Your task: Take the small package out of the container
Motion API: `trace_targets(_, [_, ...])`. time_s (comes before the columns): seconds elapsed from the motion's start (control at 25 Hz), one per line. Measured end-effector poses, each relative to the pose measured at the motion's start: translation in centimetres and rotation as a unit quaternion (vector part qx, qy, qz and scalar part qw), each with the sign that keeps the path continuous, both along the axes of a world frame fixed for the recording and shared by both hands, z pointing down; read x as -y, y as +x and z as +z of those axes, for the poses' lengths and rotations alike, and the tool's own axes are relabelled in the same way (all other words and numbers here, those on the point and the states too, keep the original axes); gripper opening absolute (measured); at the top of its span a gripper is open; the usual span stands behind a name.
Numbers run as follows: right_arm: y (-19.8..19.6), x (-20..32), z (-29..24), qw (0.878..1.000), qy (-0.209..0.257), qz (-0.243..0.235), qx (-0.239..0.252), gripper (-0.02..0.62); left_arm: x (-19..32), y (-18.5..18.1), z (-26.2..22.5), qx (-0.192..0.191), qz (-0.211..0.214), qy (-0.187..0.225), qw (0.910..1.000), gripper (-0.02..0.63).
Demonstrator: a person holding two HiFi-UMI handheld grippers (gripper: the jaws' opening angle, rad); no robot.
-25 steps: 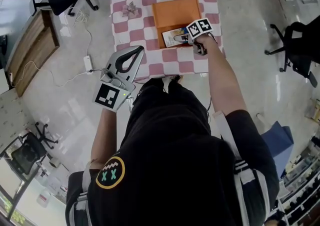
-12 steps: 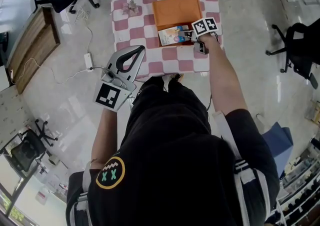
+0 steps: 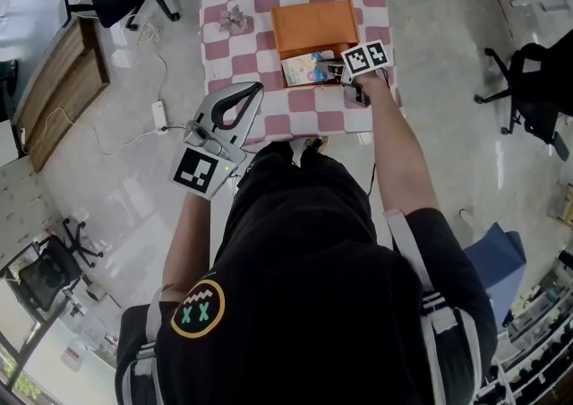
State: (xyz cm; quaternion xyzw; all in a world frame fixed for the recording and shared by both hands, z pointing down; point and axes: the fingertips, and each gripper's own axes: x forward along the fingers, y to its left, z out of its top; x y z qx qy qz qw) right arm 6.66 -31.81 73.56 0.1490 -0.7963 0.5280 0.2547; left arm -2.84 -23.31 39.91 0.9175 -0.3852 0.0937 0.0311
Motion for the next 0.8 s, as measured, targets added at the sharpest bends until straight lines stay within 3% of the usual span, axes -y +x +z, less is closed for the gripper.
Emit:
trace_targets(0.44, [1.5, 0.1, -5.3, 0.996, 0.087, 0.019, 0.027, 0.021, 1.3, 1.8, -1.3, -0.003, 0.039, 0.024, 0.9990, 0.017])
trace_targets(0.8, [1.5, 0.9, -13.9, 0.977, 0.208, 0.030, 0.046, 0.021, 2.5, 2.2, -1.3, 0.005, 0.068, 0.037, 0.9970, 0.017])
